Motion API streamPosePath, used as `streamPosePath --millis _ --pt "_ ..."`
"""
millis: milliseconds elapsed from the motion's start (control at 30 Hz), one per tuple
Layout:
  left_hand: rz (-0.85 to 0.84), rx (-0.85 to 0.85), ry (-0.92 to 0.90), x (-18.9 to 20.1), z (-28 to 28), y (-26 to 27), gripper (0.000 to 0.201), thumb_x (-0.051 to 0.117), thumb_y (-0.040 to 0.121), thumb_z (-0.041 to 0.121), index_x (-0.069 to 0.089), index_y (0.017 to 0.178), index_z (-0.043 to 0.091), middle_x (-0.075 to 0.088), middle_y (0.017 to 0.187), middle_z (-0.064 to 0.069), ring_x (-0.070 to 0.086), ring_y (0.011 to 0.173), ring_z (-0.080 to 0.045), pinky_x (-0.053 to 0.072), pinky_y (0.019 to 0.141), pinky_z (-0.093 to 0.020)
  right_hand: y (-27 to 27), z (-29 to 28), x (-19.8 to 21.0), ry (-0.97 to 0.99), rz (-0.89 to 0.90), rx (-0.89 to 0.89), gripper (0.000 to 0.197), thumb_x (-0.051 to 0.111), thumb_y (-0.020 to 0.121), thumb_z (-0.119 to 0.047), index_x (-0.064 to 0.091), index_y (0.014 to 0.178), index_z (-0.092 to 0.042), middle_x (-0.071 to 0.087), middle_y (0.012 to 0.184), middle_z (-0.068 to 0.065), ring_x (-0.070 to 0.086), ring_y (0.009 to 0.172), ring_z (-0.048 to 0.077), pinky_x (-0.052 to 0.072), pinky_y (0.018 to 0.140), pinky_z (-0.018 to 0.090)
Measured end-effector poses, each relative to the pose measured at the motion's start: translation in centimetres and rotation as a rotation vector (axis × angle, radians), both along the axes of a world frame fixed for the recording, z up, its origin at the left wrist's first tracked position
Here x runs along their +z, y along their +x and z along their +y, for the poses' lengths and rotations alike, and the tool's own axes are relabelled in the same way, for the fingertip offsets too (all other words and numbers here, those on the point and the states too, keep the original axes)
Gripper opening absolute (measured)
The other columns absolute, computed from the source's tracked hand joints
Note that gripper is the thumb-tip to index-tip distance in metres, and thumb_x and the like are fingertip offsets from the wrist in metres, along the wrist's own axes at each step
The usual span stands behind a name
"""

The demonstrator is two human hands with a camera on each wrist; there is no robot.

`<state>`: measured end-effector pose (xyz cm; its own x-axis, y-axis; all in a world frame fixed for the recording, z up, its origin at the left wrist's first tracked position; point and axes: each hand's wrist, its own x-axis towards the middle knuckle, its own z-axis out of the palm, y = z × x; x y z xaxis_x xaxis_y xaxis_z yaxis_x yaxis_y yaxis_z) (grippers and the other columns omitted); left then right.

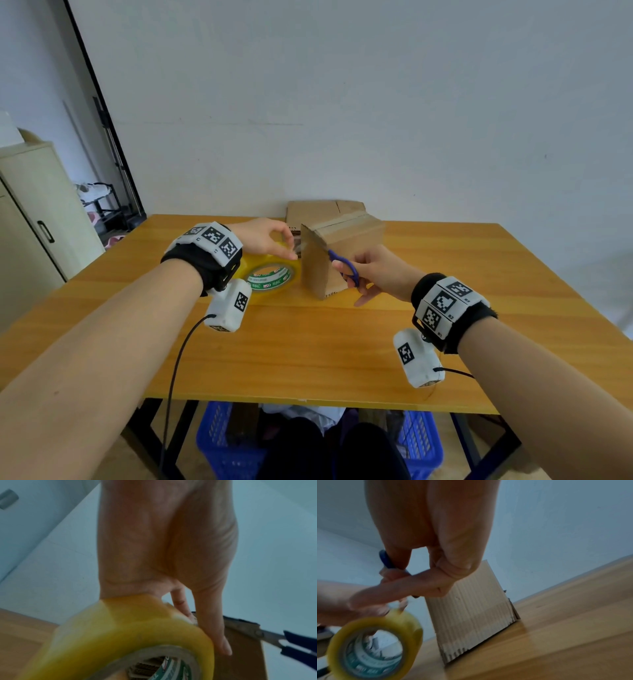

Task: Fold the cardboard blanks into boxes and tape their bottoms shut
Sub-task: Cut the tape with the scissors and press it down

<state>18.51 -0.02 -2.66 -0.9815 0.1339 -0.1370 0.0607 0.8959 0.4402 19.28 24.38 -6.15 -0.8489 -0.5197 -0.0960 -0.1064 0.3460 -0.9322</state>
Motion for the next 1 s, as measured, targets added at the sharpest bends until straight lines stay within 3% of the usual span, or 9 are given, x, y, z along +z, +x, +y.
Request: streamPosePath --millis 167,300,467,567,633,700,833,1000 --pt "0.008 0.017 -0.065 -0.2 -1.3 0.6 0.038 0.075 0.078 0.034 0.059 0.109 0.017 0.05 0.101 0.011 0.043 0.108 -0.015 0.032 0.087 -0.028 -0.2 0.8 0.2 0.06 0.008 -0.003 0.027 0.064 0.089 -0.032 0.063 0.074 -0.009 0.059 0.069 0.006 0.051 0.051 0.01 0.057 0.055 0.03" --pt "0.007 0.015 -0.033 -0.1 -1.0 1.0 0.034 0.063 0.082 0.049 0.058 0.102 0.022 0.05 0.109 0.008 0.046 0.11 -0.015 0.034 0.091 -0.031 0.0 0.1 -0.1 0.077 0.035 -0.015 0.028 0.067 0.087 -0.032 0.063 0.074 -0.008 0.061 0.069 0.008 0.053 0.052 0.01 0.058 0.055 0.03" --pt "-0.03 -0.031 -0.02 -0.7 -1.0 2.2 0.031 0.049 0.093 0.045 0.057 0.106 0.017 0.05 0.116 0.005 0.044 0.113 -0.014 0.032 0.093 -0.031 0.1 -0.3 -0.3 0.092 0.058 -0.024 0.028 0.067 0.086 -0.034 0.064 0.075 -0.008 0.063 0.071 0.009 0.055 0.058 0.013 0.059 0.058 0.032" --pt "0.019 -0.036 0.023 -1.6 -1.1 3.1 0.031 0.051 0.093 0.044 0.058 0.101 0.015 0.055 0.104 0.008 0.05 0.102 -0.013 0.037 0.085 -0.029 0.3 -0.4 -0.3 0.096 0.077 -0.035 0.029 0.067 0.086 -0.034 0.064 0.076 -0.007 0.063 0.071 0.009 0.056 0.058 0.014 0.059 0.059 0.033" --pt "0.074 -0.028 0.083 -2.6 -1.1 3.8 0.026 0.056 0.091 0.039 0.056 0.092 0.014 0.057 0.083 0.011 0.053 0.079 -0.007 0.039 0.071 -0.024 0.5 -0.5 -0.3 0.1 0.088 -0.041 0.029 0.067 0.086 -0.034 0.064 0.077 -0.006 0.064 0.071 0.01 0.056 0.058 0.014 0.059 0.058 0.032" --pt "0.146 -0.013 0.104 -4.1 -1.3 4.4 0.023 0.062 0.089 0.034 0.055 0.084 0.013 0.055 0.073 0.007 0.047 0.066 -0.009 0.038 0.063 -0.025 0.7 -0.6 -0.4 0.11 0.104 -0.046 0.03 0.067 0.086 -0.034 0.064 0.077 -0.006 0.064 0.072 0.01 0.057 0.058 0.014 0.059 0.057 0.031" --pt "0.242 -0.005 -0.005 -6.6 -1.4 5.1 0.018 0.064 0.088 0.028 0.051 0.079 0.02 0.044 0.068 0.006 0.039 0.063 -0.015 0.033 0.059 -0.029 0.9 -0.8 -0.7 0.108 0.111 -0.054 0.031 0.067 0.085 -0.036 0.065 0.079 -0.005 0.065 0.072 0.009 0.057 0.058 0.013 0.058 0.054 0.029" --pt "0.274 -0.015 -0.166 -7.1 -0.8 5.0 0.01 0.057 0.091 0.028 0.048 0.093 0.024 0.047 0.073 0.006 0.044 0.063 -0.018 0.033 0.054 -0.029 1.0 -1.2 -0.6 0.116 0.086 -0.066 0.038 0.067 0.084 -0.039 0.065 0.087 -0.001 0.065 0.071 0.009 0.057 0.056 0.011 0.059 0.056 0.03"
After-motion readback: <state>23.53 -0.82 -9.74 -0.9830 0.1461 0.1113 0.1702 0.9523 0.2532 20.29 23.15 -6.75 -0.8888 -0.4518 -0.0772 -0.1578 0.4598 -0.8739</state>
